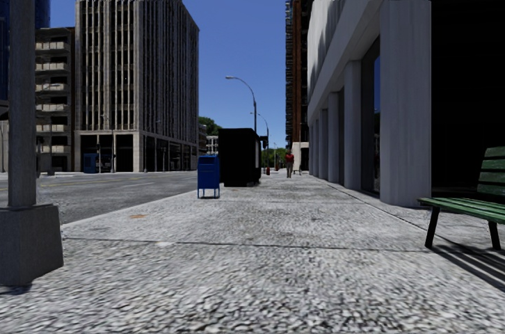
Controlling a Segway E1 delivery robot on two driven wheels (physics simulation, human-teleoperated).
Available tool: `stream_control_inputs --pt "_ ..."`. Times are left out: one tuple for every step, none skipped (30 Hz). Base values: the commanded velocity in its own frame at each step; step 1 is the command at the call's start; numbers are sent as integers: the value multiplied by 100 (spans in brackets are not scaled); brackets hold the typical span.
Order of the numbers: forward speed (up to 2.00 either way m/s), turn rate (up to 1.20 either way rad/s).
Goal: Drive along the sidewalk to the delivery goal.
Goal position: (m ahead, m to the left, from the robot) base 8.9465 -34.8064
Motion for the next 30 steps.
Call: stream_control_inputs --pt "200 -24" --pt "200 -12" --pt "200 -1" --pt "200 0" --pt "200 -2" --pt "200 -5" --pt "200 -6" --pt "200 -6" --pt "200 -7" --pt "200 -7" --pt "200 -7" --pt "200 -7" --pt "200 -9" --pt "200 -16" --pt "200 -19" --pt "200 -19" --pt "200 -20" --pt "200 -27" --pt "195 -32" --pt "191 -35" --pt "187 -37" --pt "185 -38" --pt "184 -40" --pt "183 -43" --pt "183 -44" --pt "183 -44" --pt "183 -46" --pt "183 -47" --pt "183 -49" --pt "183 -51"
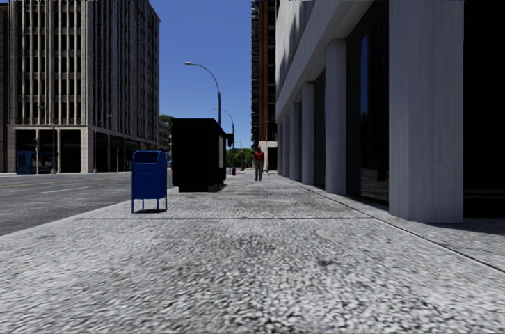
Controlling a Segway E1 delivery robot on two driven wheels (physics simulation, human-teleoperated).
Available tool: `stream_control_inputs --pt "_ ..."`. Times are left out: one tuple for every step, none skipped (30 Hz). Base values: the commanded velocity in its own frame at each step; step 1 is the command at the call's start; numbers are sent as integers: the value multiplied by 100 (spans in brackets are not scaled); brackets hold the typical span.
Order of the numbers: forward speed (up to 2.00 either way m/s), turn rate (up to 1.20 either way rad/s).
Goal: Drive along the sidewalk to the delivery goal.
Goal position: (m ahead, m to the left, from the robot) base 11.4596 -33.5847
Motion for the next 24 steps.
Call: stream_control_inputs --pt "183 -52" --pt "183 -52" --pt "183 -52" --pt "183 -52" --pt "183 -52" --pt "183 -52" --pt "183 -52" --pt "183 -52" --pt "183 -52" --pt "183 -52" --pt "183 -52" --pt "183 -52" --pt "183 -52" --pt "183 -52" --pt "183 -52" --pt "182 -54" --pt "182 -56" --pt "182 -56" --pt "182 -56" --pt "182 -56" --pt "182 -56" --pt "182 -56" --pt "182 -56" --pt "182 -56"
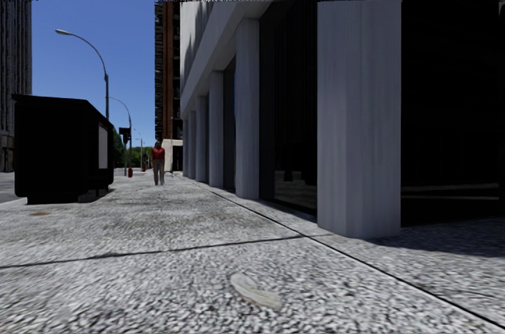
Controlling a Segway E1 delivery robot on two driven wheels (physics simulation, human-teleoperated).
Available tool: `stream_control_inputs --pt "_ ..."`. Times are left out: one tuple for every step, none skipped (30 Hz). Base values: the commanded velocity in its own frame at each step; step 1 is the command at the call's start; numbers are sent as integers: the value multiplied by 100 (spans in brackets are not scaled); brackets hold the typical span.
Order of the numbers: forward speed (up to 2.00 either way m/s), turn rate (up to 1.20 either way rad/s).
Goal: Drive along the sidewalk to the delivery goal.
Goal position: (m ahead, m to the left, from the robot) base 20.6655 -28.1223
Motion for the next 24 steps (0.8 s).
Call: stream_control_inputs --pt "182 -56" --pt "182 -56" --pt "182 -56" --pt "182 -56" --pt "182 -56" --pt "182 -56" --pt "182 -56" --pt "182 -58" --pt "182 -59" --pt "182 -62" --pt "182 -64" --pt "182 -64" --pt "182 -64" --pt "182 -65" --pt "182 -65" --pt "182 -65" --pt "182 -66" --pt "182 -67" --pt "182 -67" --pt "182 -68" --pt "182 -70" --pt "181 -73" --pt "181 -77" --pt "181 -78"
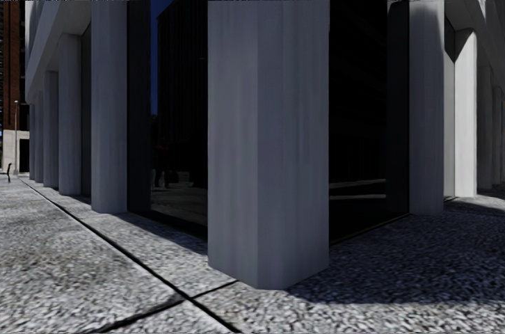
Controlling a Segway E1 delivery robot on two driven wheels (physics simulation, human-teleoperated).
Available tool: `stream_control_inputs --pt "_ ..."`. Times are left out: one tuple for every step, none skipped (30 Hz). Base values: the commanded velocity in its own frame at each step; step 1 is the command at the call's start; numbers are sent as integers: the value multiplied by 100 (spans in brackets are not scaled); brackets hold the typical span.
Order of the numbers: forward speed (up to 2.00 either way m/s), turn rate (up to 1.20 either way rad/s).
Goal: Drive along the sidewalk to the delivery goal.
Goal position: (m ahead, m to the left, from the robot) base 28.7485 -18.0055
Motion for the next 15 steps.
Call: stream_control_inputs --pt "179 -78" --pt "179 -78" --pt "174 -78" --pt "167 -78" --pt "164 -78" --pt "163 -79" --pt "160 -80" --pt "157 -80" --pt "157 -80" --pt "154 -80" --pt "153 -80" --pt "153 -80" --pt "153 -80" --pt "153 -80" --pt "153 -80"
